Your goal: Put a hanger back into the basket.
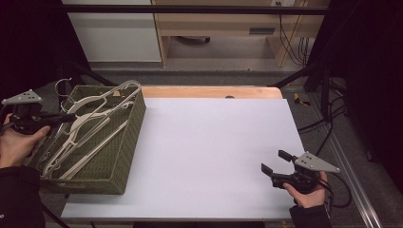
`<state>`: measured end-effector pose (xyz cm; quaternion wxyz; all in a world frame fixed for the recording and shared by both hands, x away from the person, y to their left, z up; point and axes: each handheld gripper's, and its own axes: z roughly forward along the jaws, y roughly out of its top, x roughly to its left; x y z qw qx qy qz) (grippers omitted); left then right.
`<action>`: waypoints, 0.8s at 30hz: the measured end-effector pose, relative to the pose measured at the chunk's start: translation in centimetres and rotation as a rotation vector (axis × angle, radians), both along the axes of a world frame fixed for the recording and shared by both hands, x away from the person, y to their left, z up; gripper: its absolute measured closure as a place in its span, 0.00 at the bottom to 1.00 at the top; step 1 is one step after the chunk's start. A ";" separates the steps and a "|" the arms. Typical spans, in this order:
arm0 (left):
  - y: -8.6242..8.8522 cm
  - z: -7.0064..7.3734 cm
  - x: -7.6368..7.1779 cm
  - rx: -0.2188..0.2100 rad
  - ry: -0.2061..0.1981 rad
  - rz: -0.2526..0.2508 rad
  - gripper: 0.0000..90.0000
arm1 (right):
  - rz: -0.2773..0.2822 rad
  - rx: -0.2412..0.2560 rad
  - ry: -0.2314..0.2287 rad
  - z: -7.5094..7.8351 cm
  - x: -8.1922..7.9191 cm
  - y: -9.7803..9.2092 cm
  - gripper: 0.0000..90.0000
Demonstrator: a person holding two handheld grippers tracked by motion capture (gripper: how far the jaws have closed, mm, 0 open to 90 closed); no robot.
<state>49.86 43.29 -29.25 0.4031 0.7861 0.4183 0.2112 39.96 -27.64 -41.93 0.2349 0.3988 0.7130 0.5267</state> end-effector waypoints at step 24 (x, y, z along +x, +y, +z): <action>-0.7 -5.8 2.0 -0.008 0.144 0.119 0.94 | 0.001 -0.003 0.002 0.0 0.0 0.0 0.17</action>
